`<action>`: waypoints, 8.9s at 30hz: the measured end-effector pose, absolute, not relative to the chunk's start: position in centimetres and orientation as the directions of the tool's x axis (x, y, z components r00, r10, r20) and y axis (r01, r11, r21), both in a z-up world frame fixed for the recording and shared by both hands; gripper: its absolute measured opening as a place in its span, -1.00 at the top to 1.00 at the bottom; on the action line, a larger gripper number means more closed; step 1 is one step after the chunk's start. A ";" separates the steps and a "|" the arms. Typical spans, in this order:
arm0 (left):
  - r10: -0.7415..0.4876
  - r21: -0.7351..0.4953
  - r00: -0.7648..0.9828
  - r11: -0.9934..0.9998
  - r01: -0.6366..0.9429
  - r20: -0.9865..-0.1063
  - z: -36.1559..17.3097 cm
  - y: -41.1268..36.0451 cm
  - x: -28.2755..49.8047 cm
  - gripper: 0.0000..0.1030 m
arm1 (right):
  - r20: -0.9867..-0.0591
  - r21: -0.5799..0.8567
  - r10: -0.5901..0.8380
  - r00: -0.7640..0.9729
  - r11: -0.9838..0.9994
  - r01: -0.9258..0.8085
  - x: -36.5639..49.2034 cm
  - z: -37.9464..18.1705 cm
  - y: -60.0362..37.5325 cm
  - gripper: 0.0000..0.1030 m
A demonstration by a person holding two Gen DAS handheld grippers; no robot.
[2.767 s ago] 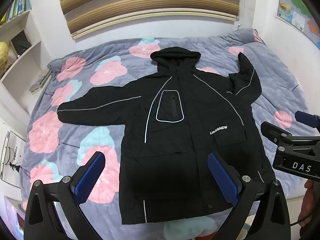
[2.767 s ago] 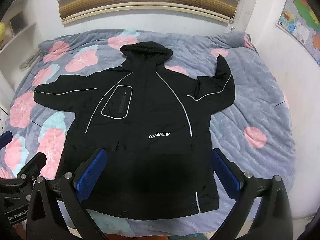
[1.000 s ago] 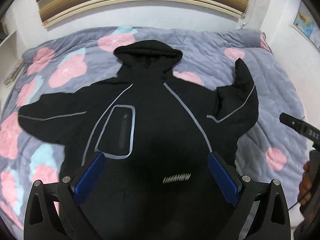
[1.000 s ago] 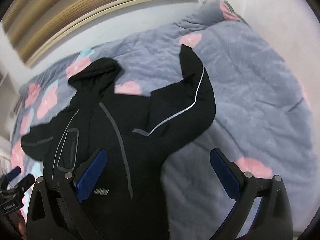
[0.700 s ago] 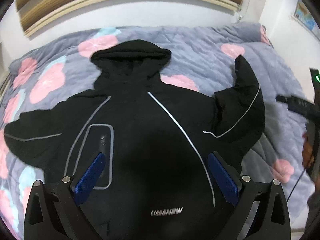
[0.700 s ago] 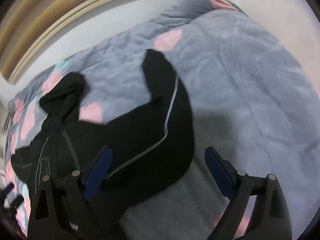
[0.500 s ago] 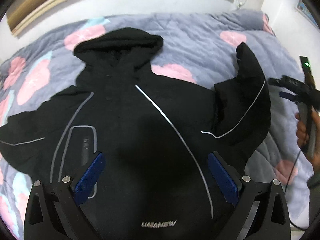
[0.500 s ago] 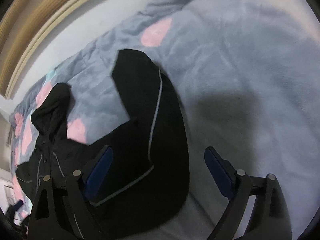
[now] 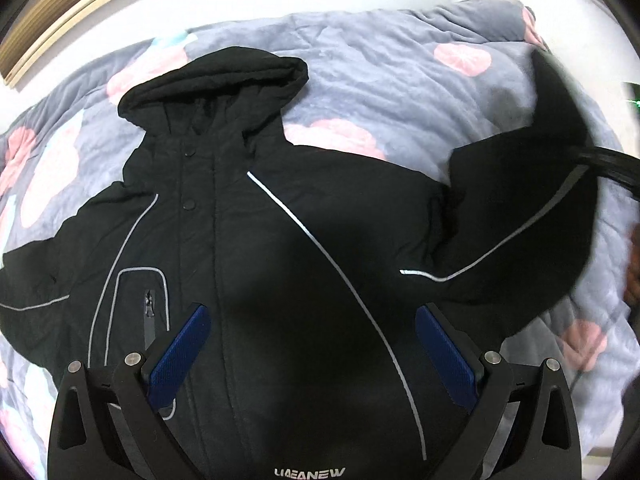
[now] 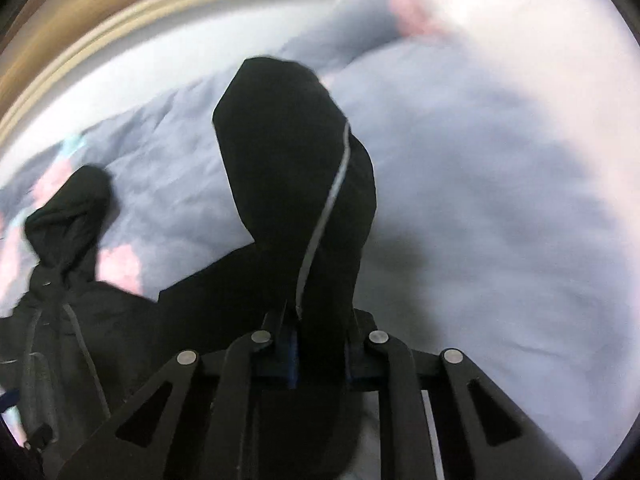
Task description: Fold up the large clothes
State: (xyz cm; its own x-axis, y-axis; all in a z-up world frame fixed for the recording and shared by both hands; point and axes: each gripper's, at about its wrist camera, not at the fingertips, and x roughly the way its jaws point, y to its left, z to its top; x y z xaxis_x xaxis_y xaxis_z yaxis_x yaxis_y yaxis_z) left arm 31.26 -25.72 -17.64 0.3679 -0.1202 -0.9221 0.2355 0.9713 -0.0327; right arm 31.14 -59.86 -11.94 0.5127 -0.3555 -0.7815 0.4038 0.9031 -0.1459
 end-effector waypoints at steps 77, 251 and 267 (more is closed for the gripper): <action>-0.083 -0.073 0.443 0.997 0.041 -0.893 -16.9 -5.0 26.3 -0.95 | -0.825 0.169 0.262 0.500 0.960 -0.224 32.3 -10.2 -29.0 0.79; -0.051 -0.258 0.783 0.956 -0.142 -0.620 -8.8 25.1 25.4 0.76 | -0.907 0.118 0.173 0.383 0.979 -0.163 27.4 -18.1 -6.3 -0.44; -0.450 -0.304 0.601 0.892 0.334 -0.660 -10.6 -5.6 30.0 0.77 | -0.922 0.139 0.077 0.379 0.980 0.140 22.2 -17.2 -27.8 -0.44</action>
State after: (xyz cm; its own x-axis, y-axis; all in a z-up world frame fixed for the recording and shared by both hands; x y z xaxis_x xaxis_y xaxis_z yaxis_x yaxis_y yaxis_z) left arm 30.01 -5.63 -10.59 0.6010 -0.4504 -0.6603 0.3341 0.8920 -0.3044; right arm 22.22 -27.80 -17.25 0.3786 0.0771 -0.9224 0.1398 0.9803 0.1393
